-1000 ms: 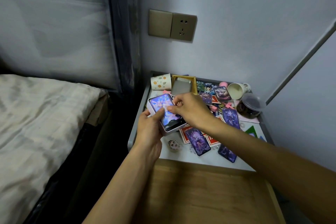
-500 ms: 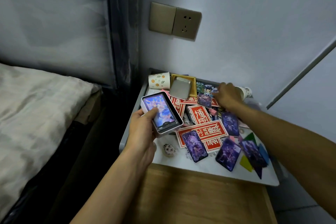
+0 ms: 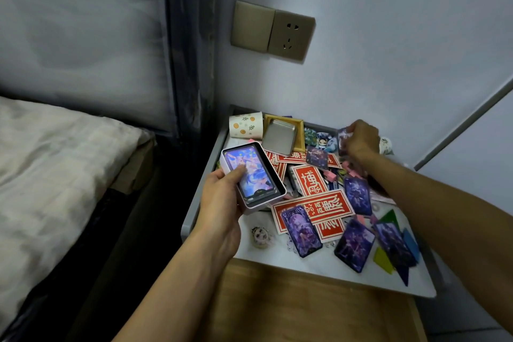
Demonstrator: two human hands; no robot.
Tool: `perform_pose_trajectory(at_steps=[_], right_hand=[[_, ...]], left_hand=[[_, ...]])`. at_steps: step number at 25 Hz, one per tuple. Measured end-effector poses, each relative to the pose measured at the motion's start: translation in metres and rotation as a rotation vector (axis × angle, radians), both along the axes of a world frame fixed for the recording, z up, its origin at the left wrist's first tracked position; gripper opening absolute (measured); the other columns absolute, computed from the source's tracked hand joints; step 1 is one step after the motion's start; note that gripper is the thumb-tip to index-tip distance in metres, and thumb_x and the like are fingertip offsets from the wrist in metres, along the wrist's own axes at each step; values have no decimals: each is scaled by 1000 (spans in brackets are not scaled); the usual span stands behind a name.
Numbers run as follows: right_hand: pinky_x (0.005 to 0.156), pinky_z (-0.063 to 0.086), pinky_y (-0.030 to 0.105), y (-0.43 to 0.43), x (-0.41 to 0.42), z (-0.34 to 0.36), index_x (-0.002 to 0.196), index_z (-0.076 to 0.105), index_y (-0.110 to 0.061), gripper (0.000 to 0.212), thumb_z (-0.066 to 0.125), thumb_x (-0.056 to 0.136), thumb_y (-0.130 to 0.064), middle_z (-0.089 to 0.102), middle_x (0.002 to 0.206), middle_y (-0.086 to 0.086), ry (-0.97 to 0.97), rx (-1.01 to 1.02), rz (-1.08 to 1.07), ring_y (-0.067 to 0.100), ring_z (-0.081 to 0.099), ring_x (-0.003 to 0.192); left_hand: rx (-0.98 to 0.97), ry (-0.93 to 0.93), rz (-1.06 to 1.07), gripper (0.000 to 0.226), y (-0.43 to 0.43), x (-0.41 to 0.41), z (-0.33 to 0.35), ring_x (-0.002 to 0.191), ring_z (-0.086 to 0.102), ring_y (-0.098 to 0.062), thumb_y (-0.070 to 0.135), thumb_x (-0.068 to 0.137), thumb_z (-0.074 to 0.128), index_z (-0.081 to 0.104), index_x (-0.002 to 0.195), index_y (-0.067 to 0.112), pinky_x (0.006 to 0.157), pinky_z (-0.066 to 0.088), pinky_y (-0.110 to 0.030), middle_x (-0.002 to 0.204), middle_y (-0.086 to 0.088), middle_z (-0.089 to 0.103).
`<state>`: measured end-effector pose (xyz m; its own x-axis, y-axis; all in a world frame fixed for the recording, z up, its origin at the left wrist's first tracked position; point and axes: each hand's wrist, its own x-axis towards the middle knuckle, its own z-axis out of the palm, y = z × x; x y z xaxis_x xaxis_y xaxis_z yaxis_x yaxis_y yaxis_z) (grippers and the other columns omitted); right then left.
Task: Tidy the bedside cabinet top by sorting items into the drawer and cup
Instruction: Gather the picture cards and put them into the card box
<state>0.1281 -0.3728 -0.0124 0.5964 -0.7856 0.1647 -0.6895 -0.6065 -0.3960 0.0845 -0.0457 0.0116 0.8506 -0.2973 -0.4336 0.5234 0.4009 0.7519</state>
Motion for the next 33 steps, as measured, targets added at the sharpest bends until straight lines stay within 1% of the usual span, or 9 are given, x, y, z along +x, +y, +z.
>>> perform_pose_trajectory(at_steps=[2, 4, 8, 12, 17, 20, 22, 27, 33], right_hand=[[40, 43, 18, 3, -1, 6, 101, 68, -10, 15, 70, 86, -9, 69, 90, 7, -108, 258, -19, 9, 59, 45], [50, 51, 20, 16, -1, 3, 107, 66, -2, 28, 75, 82, -11, 71, 88, 11, -72, 510, -23, 14, 69, 56], [78, 51, 34, 31, 3, -13, 118, 55, -1, 66, 84, 72, -38, 64, 107, 11, 154, 416, 34, 27, 62, 93], [65, 52, 34, 38, 9, -11, 130, 43, 0, 92, 87, 64, -47, 63, 118, 15, 247, 375, -2, 26, 61, 81], [81, 48, 36, 38, 16, 0, 122, 55, 1, 66, 87, 69, -22, 60, 126, 18, 263, 431, 45, 33, 60, 111], [72, 49, 31, 39, 13, 10, 124, 50, 3, 62, 83, 74, -15, 63, 120, 18, 175, 361, -46, 30, 64, 101], [79, 54, 37, 46, 3, 27, 136, 37, 1, 69, 76, 80, -10, 60, 122, 20, 82, 386, -96, 33, 63, 104], [66, 59, 31, 84, -86, 79, 110, 62, -3, 22, 65, 89, -6, 76, 89, 10, -475, 902, 179, 22, 74, 78], [61, 58, 27, 139, -176, 43, 99, 63, -6, 11, 62, 90, 0, 76, 87, 8, -382, 971, 380, 21, 74, 78]], left_hand=[[-6, 6, 1, 25, -1, -1, 0, 69, 72, -19, 11, 97, 56, 60, 119, 1, 66, 58, -35, 85, -6, 77], [-5, 8, 1, 21, -2, -1, 1, 67, 73, -18, 11, 97, 56, 60, 116, 3, 64, 58, -34, 82, -4, 76], [-18, 1, 0, 21, -2, -3, 1, 65, 72, -17, 10, 97, 55, 60, 116, 2, 61, 58, -32, 77, -2, 76], [-18, 12, 4, 26, -4, -1, -3, 66, 72, -19, 10, 98, 54, 59, 121, 0, 65, 58, -34, 79, -4, 76], [-21, 1, 9, 25, -2, 3, -5, 61, 71, -16, 11, 99, 51, 61, 119, 0, 61, 56, -30, 76, -2, 76], [-11, -2, 6, 26, -3, 2, -7, 62, 71, -16, 11, 98, 52, 61, 120, -1, 57, 57, -28, 79, -3, 76], [1, 9, 2, 28, -4, 0, -8, 63, 71, -16, 13, 97, 55, 60, 121, 0, 56, 56, -27, 80, -4, 76], [40, 25, -106, 33, -13, -17, -11, 68, 69, -19, 19, 97, 54, 58, 124, 0, 55, 52, -25, 89, -6, 75], [63, -23, -306, 31, -28, -57, -23, 90, 73, -33, 18, 98, 56, 56, 123, 0, 75, 60, -44, 103, -15, 75]])
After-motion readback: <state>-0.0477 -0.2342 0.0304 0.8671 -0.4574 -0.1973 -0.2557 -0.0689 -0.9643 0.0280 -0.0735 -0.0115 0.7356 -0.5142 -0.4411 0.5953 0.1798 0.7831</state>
